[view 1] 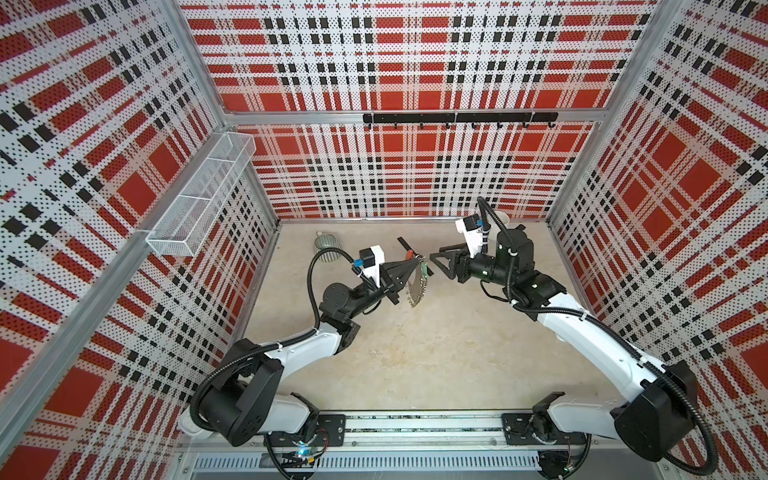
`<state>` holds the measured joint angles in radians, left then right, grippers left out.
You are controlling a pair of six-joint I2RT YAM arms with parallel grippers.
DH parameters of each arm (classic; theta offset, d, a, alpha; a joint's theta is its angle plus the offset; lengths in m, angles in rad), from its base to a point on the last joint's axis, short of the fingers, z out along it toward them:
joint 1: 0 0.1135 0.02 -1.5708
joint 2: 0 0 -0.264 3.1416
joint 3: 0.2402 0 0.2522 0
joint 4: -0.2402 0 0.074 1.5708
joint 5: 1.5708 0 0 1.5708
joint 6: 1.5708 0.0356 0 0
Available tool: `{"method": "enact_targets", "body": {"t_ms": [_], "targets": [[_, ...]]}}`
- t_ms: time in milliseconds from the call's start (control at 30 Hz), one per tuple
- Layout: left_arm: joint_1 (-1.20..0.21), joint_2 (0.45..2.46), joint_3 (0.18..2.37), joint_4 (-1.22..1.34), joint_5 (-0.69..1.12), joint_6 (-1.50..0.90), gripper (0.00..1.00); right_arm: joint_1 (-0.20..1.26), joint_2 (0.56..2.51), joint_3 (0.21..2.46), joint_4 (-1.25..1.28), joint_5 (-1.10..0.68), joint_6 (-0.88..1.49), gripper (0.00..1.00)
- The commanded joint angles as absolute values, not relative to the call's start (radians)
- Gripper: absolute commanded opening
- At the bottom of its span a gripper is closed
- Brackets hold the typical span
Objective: Attach keys to a key ring
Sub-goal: Insert the key into the keyring.
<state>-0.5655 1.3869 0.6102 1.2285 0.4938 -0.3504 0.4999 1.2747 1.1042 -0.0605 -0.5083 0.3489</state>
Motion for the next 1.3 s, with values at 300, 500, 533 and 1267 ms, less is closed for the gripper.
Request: {"method": "enact_targets", "body": {"t_ms": [300, 500, 533, 1267], "targets": [[-0.571, 1.407, 0.621, 1.32, 0.54, -0.411, 0.0, 0.503, 1.276, 1.123, 0.132, -0.75, 0.375, 0.41], [-0.571, 1.41, 0.623, 1.324, 0.541, -0.414, 0.0, 0.512, 1.294, 1.126, 0.137, -0.773, 0.38, 0.41], [-0.571, 1.413, 0.624, 1.324, 0.541, -0.413, 0.0, 0.513, 1.297, 1.125, 0.137, -0.77, 0.379, 0.41], [-0.569, 1.409, 0.632, 1.34, 0.542, -0.423, 0.0, 0.535, 1.313, 1.114, 0.118, -0.773, 0.365, 0.15]]}}
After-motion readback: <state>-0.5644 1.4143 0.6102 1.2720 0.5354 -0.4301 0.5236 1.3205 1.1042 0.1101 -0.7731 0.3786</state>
